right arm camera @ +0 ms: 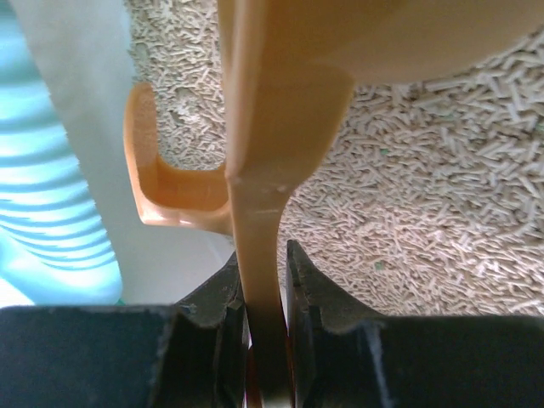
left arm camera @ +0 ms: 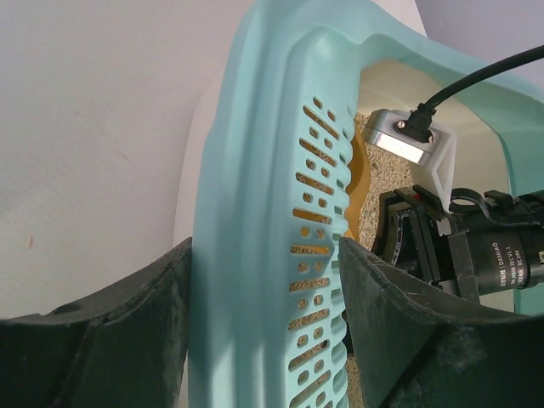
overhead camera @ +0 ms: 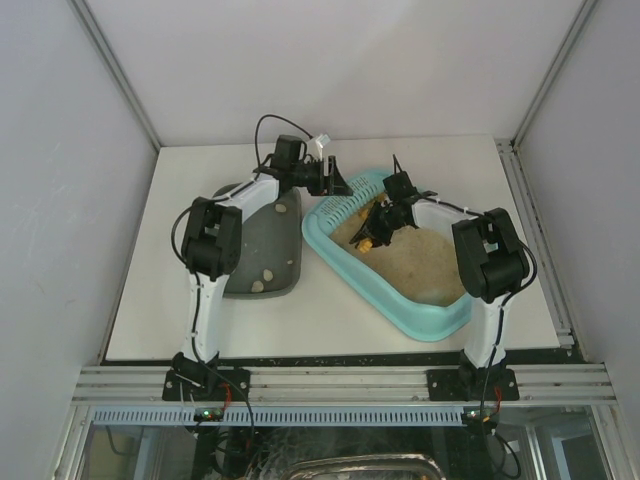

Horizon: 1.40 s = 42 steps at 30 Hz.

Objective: Clean the litter box

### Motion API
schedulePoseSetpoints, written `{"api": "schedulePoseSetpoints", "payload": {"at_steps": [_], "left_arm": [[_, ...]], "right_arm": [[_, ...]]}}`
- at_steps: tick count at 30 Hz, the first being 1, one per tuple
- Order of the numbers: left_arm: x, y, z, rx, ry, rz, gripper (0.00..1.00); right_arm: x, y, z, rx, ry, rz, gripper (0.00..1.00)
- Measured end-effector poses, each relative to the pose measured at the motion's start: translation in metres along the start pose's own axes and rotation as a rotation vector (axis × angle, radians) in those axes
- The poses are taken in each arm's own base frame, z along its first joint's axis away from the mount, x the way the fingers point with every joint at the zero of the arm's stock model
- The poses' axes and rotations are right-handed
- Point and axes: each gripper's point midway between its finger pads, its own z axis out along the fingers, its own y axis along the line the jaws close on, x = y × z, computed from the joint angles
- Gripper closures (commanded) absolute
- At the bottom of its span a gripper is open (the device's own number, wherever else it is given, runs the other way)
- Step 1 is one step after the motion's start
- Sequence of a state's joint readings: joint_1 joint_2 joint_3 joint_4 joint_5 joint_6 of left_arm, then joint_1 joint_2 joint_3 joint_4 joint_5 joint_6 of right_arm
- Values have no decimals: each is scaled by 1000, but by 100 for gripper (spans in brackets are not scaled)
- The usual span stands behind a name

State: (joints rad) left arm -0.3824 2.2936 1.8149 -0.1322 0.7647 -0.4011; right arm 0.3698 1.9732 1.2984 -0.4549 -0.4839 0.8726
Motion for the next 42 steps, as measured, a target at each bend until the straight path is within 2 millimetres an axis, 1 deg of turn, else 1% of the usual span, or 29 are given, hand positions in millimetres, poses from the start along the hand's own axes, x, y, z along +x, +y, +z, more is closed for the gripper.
{"api": "schedulePoseSetpoints", "payload": {"at_steps": [6, 8, 11, 14, 20, 24, 30, 35, 37, 42], "left_arm": [[-2, 4, -3, -14, -7, -12, 32], [-4, 6, -5, -19, -11, -16, 32], [-4, 8, -6, -22, -12, -20, 32], [-4, 8, -6, -23, -13, -19, 32], [-4, 9, -6, -23, -13, -19, 32], [-4, 9, -6, -24, -13, -19, 32], [-4, 8, -6, -23, -12, -19, 32], [-3, 8, -6, -23, -11, -18, 32], [-3, 8, -6, -24, -10, -19, 32], [-3, 9, -6, -28, -9, -20, 30]], "right_arm": [[-1, 18, 8, -117, 2, 6, 100], [0, 20, 12, -150, -8, 2, 100], [0, 19, 17, -182, -19, -1, 100], [4, 12, 20, -207, -32, -4, 100], [29, 9, 19, -303, 25, -54, 100], [36, 6, 16, -315, 46, -75, 100], [54, -2, -2, -278, 74, -111, 100], [65, -21, -26, -231, 81, -108, 100], [67, -27, -36, -217, 76, -106, 100], [73, -42, -53, -189, 62, -112, 100]]}}
